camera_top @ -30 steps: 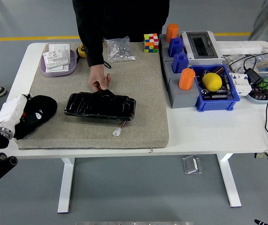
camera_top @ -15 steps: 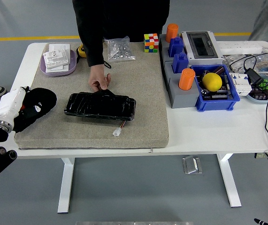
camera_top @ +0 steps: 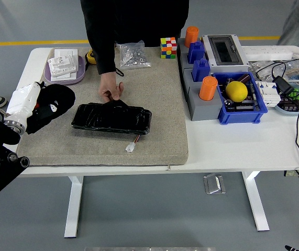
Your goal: Pick the rag up,wipe the panel,place it on the desk
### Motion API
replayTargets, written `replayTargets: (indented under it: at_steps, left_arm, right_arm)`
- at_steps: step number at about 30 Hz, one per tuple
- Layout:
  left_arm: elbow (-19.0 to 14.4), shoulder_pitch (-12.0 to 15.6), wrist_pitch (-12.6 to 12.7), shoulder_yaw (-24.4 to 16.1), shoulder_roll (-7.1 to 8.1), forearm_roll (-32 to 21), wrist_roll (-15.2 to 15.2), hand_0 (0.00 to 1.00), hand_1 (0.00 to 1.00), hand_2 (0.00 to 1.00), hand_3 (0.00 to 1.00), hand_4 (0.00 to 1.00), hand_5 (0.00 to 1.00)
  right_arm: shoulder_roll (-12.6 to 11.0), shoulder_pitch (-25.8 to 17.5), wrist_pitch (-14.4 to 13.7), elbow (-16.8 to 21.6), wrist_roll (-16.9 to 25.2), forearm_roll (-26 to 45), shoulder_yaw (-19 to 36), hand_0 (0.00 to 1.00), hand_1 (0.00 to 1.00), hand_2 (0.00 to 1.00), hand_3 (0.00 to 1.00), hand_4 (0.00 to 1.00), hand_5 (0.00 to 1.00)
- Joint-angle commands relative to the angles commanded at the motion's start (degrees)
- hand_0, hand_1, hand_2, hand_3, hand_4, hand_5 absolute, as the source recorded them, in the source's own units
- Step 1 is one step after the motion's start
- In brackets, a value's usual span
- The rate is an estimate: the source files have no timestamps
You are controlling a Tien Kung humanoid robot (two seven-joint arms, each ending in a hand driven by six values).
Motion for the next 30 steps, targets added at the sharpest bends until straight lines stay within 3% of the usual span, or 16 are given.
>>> replayTargets:
  at_steps: [9,30]
  left_arm:
    - [-0.2,-2.1,-0.4,3.1,-2.44,0.9,1.8,0.251,0.179,0.535,0.481,0.304,0.002]
    - [-0.7,-6.1,-0.5,10.9,-6.17,0.0,2.7,0.247,0.169,0.537,0.478,0.286,0.002]
  right_arm:
    - [-0.2,0.2,0.0,0.0,0.2,0.1,-0.4,0.780,0.664,0.715,0.640,0.998,0.553]
    - [-0.7,0.4,0.2,0.0,0.4,0.4,-0.8,0.779,0.663,0.715,0.639,0.998,0.555]
